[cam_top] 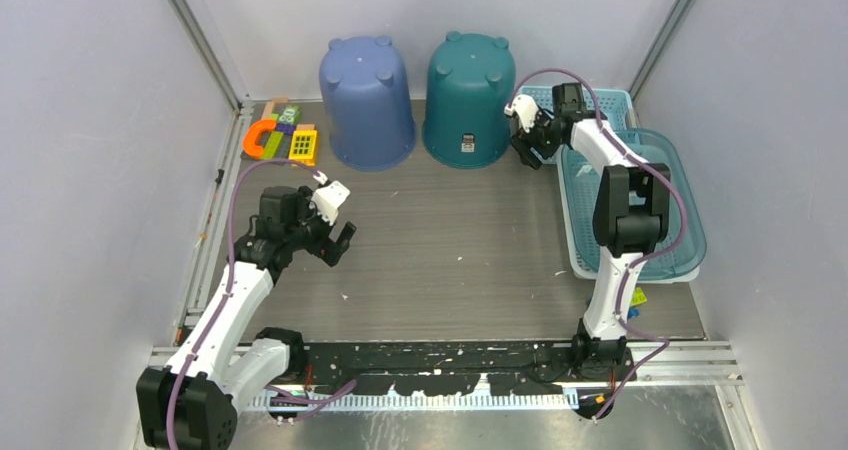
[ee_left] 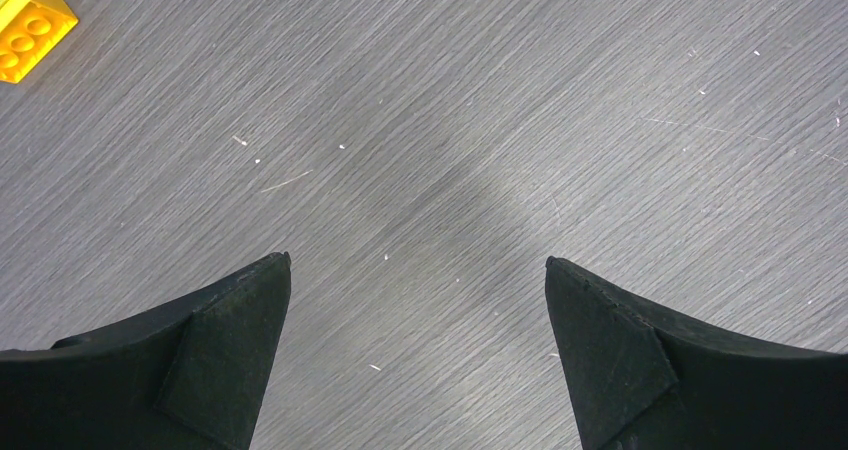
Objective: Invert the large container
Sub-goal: Pick up the container from the corner of the board.
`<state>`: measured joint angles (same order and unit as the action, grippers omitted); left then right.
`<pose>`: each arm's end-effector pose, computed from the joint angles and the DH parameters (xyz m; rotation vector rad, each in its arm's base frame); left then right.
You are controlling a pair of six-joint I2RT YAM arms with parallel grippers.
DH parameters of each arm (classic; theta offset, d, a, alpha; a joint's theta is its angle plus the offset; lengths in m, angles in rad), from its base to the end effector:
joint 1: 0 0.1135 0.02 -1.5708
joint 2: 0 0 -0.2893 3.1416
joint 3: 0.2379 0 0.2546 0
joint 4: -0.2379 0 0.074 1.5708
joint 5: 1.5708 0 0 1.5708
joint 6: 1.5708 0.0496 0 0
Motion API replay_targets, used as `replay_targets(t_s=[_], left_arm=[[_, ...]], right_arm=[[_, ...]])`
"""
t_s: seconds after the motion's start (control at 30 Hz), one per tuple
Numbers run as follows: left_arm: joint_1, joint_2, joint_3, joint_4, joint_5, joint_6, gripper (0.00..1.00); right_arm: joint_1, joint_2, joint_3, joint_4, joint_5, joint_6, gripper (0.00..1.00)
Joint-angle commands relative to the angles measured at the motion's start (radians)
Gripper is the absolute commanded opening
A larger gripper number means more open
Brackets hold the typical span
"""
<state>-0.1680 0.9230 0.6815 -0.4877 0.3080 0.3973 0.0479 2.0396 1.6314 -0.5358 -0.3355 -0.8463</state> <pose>0.1853 -0.0467 0.2625 0.7824 2.1302 -0.2332 0.4712 0.0389 0.2306 -1.1753 2.1415 0.0733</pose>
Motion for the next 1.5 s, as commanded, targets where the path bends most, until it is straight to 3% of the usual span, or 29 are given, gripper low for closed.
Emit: replay_targets(t_s=[0.0, 0.13, 0.5, 0.63, 1.1, 1.47], left_arm=[[0.008, -0.004, 0.007, 0.02, 0.012, -0.005, 1.0], [0.008, -0.001, 0.007, 0.021, 0.012, -0.005, 1.0], [0.009, 0.007, 0.01, 0.021, 0.005, -0.006, 1.0], [0.008, 0.009, 0.011, 0.021, 0.005, -0.005, 1.0], [0.009, -0.002, 0.011, 0.018, 0.007, -0.007, 1.0], [0.01, -0.005, 0.012, 0.017, 0.012, -0.008, 1.0]], right_arm=[[-0.011, 0.018, 0.056, -0.012, 0.004, -0.068, 0.73], [-0.014, 0.031, 0.062, -0.017, 0.013, -0.107, 0.7], [-0.024, 0.025, 0.082, -0.041, 0.004, -0.178, 0.24], [-0.026, 0.003, 0.08, -0.041, 0.006, -0.194, 0.11], [-0.029, -0.071, 0.092, 0.036, 0.024, -0.259, 0.01], [-0.031, -0.141, 0.162, 0.086, 0.044, -0.285, 0.01]])
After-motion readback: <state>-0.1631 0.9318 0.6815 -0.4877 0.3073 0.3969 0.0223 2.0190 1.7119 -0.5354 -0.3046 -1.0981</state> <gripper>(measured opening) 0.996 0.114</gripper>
